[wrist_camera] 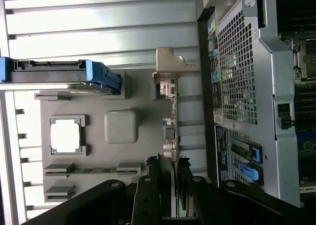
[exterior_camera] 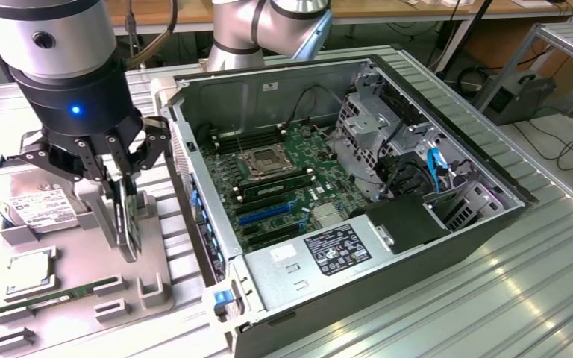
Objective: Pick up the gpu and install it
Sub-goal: 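Pick up the gpu and move the gpu toward the slot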
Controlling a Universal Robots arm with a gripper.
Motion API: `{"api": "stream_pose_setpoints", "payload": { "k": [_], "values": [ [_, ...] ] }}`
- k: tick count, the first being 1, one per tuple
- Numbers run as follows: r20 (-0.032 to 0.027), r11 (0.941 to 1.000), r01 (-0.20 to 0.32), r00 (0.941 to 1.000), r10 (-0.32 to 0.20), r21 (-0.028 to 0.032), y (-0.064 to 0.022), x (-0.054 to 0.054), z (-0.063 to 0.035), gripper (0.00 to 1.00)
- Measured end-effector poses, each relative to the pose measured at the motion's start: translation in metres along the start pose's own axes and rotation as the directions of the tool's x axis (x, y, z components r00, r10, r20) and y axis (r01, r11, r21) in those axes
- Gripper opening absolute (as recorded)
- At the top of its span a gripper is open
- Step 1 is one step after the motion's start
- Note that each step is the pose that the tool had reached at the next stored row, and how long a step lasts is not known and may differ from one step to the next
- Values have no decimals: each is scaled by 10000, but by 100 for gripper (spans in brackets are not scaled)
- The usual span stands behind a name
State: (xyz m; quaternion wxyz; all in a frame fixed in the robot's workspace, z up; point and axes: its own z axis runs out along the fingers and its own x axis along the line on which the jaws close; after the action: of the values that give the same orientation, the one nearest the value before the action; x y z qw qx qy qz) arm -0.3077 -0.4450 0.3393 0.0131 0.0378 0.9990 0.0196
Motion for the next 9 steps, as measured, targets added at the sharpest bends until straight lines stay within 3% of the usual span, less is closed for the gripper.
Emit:
{"api": "stream_pose_setpoints", "payload": {
  "k": [9],
  "values": [
    [1, 10000, 1, 10000, -1, -1, 3, -2, -79, 27]
  ]
}}
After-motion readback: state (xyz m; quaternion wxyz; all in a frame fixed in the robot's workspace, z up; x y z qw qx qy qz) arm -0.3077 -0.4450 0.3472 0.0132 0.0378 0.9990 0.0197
